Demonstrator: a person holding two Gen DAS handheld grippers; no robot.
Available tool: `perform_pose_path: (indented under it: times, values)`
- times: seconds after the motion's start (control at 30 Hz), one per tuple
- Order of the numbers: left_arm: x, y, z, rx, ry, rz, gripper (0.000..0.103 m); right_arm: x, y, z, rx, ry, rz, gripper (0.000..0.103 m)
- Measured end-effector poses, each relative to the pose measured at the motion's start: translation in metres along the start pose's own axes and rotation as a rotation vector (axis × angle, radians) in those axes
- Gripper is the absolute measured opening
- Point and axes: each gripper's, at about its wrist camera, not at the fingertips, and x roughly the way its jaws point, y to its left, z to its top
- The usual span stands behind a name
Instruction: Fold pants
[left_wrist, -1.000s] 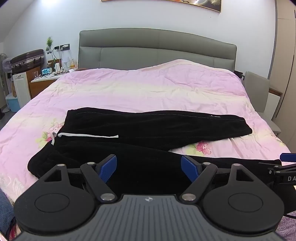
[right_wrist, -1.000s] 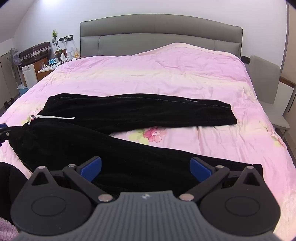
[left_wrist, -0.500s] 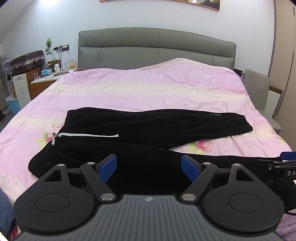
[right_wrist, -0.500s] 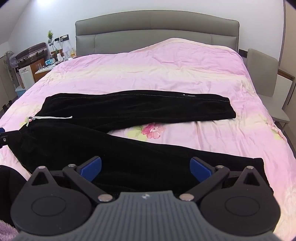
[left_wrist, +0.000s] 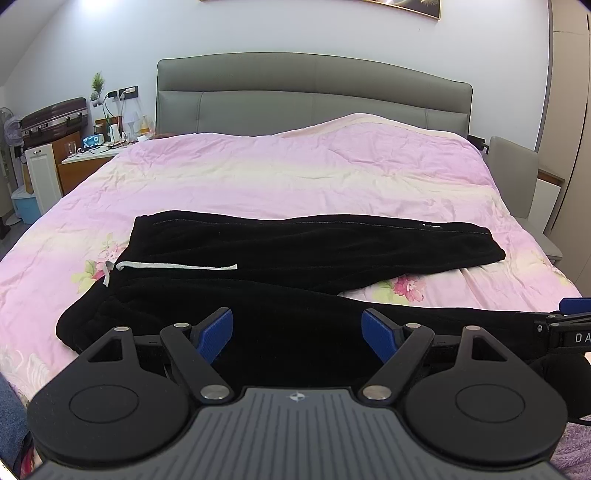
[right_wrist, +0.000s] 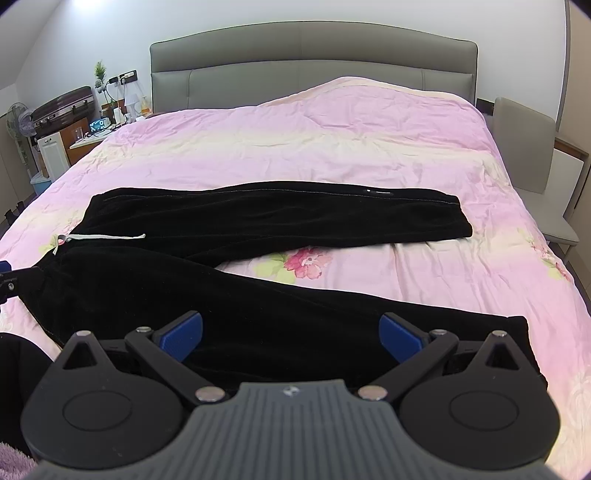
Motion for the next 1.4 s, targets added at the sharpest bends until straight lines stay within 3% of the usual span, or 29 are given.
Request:
perform_pose_path:
  times: [1.4]
  values:
    - [0.004,0.0064,-0.0056,-0.004,0.021,0.009,0.093,-0.0011,0.0034,0.0013,0.001,0.005,-0.012,0.098]
